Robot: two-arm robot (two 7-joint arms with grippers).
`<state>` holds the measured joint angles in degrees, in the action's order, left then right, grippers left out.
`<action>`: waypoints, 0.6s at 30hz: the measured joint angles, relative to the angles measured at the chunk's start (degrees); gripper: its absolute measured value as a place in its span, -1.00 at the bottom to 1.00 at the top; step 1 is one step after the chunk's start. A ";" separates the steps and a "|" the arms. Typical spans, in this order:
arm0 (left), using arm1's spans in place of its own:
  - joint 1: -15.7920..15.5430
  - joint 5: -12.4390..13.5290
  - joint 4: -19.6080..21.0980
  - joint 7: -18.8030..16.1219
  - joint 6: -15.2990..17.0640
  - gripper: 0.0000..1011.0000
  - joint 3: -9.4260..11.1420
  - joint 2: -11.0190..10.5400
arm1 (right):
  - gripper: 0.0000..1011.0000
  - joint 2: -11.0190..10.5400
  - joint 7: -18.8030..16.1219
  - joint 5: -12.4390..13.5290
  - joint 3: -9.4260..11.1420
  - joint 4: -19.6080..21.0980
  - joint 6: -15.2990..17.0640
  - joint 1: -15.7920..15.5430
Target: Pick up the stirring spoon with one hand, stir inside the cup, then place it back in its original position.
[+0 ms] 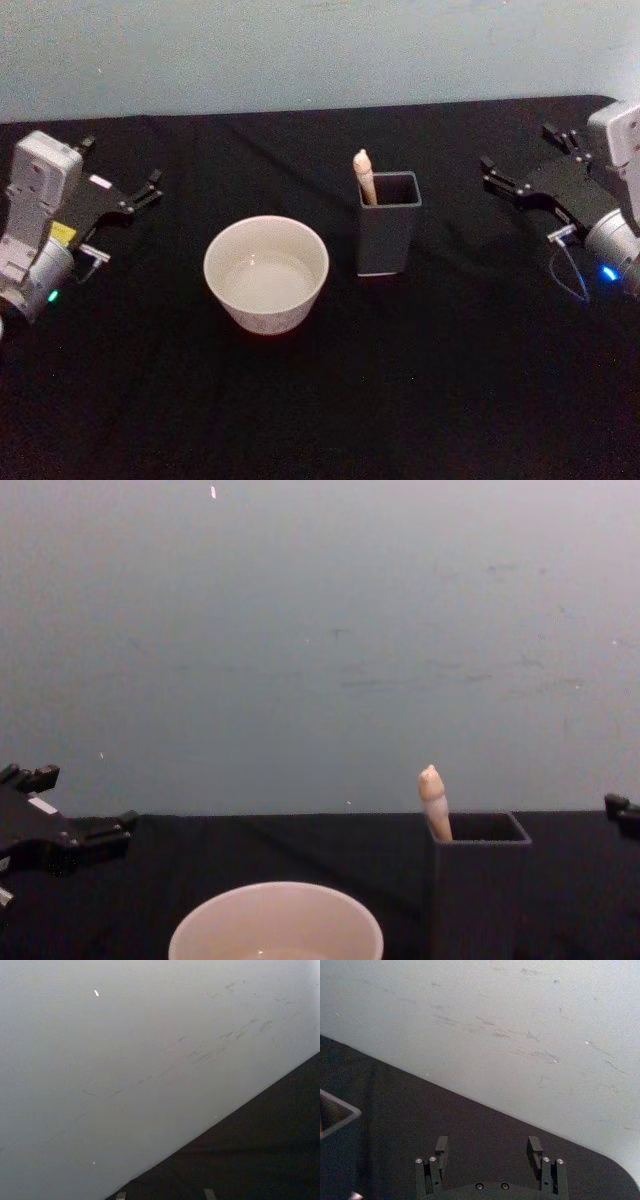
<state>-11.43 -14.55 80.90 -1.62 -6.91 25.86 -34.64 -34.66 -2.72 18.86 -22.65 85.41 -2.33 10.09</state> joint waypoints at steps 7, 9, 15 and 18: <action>0.00 0.00 0.00 0.00 0.00 0.98 0.00 0.00 | 0.98 -0.40 -5.00 4.32 1.49 4.70 4.81 -0.30; 0.00 0.00 0.00 0.00 0.00 0.98 0.00 0.00 | 0.98 -0.49 -6.60 5.39 1.70 6.13 6.67 -0.19; 0.00 0.00 0.00 0.00 0.00 0.98 0.00 0.00 | 0.98 -0.35 -9.37 6.89 1.70 8.90 10.84 0.36; 0.00 0.00 0.00 0.00 0.00 0.98 0.00 0.00 | 0.98 -0.09 -11.28 7.66 1.47 10.19 13.38 0.76</action>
<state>-11.43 -14.55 80.90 -1.62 -6.91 25.86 -34.65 -34.76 -14.00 26.51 -21.17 95.60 11.05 10.85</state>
